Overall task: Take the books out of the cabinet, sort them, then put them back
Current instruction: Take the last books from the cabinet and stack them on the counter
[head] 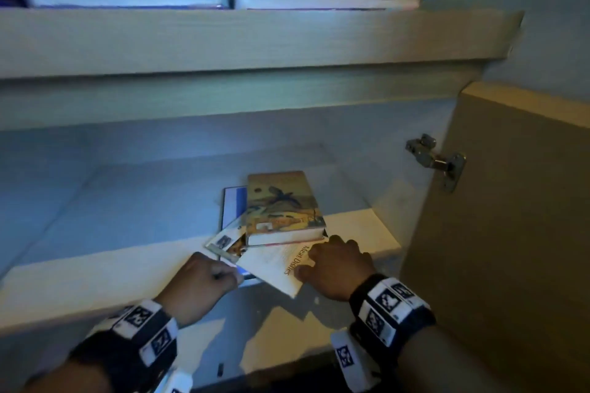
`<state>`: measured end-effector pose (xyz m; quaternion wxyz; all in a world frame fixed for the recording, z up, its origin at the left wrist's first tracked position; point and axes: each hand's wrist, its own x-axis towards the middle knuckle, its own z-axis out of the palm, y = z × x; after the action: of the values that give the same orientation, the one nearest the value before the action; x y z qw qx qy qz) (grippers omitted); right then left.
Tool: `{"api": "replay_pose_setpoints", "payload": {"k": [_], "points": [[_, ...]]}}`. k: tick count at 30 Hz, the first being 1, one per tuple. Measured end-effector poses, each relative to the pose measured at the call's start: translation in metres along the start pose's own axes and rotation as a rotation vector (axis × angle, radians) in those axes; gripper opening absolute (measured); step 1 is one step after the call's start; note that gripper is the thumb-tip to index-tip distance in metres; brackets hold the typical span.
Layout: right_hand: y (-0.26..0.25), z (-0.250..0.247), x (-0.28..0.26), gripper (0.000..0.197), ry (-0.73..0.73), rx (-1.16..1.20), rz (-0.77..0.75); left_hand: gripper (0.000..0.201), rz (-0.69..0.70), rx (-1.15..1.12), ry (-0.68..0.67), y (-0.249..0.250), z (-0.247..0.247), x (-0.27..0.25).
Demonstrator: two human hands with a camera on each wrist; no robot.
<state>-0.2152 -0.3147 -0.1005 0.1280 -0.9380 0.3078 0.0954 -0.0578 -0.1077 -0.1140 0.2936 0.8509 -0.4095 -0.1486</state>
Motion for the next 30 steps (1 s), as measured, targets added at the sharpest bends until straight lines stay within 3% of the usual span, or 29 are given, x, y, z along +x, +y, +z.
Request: {"api": "replay_pose_setpoints", "payload": {"k": [3, 5, 7, 8, 11, 16, 21, 24, 26, 30], "points": [[-0.005, 0.001, -0.030, 0.048, 0.086, 0.146, -0.041, 0.025, -0.197, -0.114, 0.133, -0.013, 0.002, -0.025], [0.000, -0.007, -0.029, 0.040, 0.165, 0.272, 0.001, 0.030, -0.295, -0.210, 0.154, -0.014, -0.001, -0.031], [0.007, -0.016, -0.012, 0.047, 0.265, 0.433, 0.082, 0.046, -0.383, -0.276, 0.150, -0.014, -0.006, -0.030], [0.010, -0.019, -0.002, 0.059, 0.263, 0.507, 0.119, 0.041, -0.427, -0.300, 0.148, -0.013, -0.008, -0.027], [0.006, -0.014, 0.028, 0.082, 0.066, 0.520, 0.179, 0.029, -0.511, -0.345, 0.173, -0.014, -0.010, -0.018], [0.004, 0.005, 0.041, 0.078, -0.065, 0.553, 0.090, 0.020, -0.638, -0.538, 0.143, -0.017, -0.014, -0.014], [0.010, 0.013, 0.024, 0.083, -0.065, 0.741, 0.025, 0.038, -0.631, -0.593, 0.205, -0.025, -0.005, -0.023], [0.004, 0.016, -0.001, 0.042, -0.118, 0.952, -0.009, 0.045, -0.583, -0.475, 0.287, -0.032, -0.003, -0.034], [-0.004, 0.021, -0.021, 0.030, -0.182, 1.101, -0.032, 0.055, -0.530, -0.459, 0.302, -0.034, 0.000, -0.045], [-0.025, 0.040, -0.066, 0.041, -0.337, 1.277, -0.097, 0.072, -0.412, -0.544, 0.242, -0.031, -0.002, -0.075]]}}
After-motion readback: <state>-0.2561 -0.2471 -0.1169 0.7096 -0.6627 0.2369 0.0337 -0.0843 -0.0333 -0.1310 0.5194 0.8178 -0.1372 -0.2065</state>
